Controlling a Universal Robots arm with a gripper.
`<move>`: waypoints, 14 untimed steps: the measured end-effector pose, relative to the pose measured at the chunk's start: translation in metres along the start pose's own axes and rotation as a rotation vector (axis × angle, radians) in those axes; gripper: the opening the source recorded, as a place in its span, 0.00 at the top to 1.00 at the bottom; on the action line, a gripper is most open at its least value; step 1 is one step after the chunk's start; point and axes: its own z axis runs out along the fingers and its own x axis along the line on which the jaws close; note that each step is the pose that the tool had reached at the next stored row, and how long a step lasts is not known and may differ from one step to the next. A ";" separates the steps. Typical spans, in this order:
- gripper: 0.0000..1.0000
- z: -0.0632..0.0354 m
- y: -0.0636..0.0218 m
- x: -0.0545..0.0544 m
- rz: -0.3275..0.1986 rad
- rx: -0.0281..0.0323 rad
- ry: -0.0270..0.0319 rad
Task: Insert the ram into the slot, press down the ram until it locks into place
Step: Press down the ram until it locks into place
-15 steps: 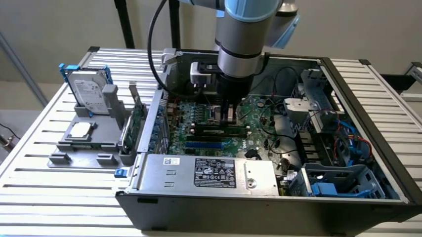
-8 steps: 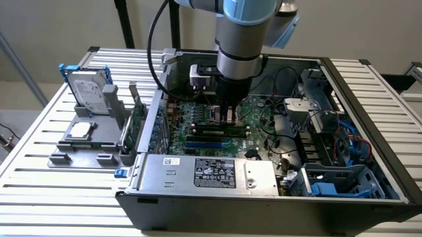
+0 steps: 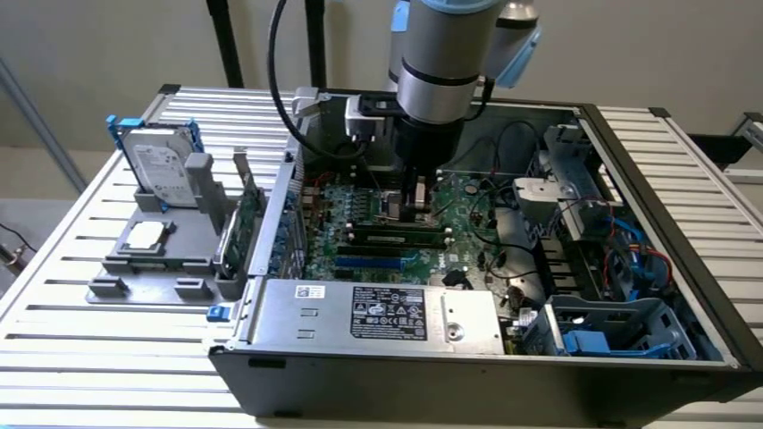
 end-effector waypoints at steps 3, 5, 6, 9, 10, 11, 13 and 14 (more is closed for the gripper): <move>0.89 0.0001 0.0000 0.000 0.000 0.0000 -0.0003; 0.89 0.0001 0.0000 0.000 0.000 0.0000 -0.0003; 0.89 0.0000 0.0000 0.000 0.000 0.0000 -0.0002; 0.89 0.0000 0.0000 0.000 0.000 -0.0001 -0.0001; 0.89 0.0000 0.0000 0.000 0.000 -0.0001 -0.0002; 0.89 0.0000 0.0000 0.000 0.000 -0.0001 -0.0001; 0.89 0.0000 0.0000 0.000 0.000 -0.0001 -0.0001; 0.89 0.0000 0.0000 0.000 0.000 0.0000 -0.0003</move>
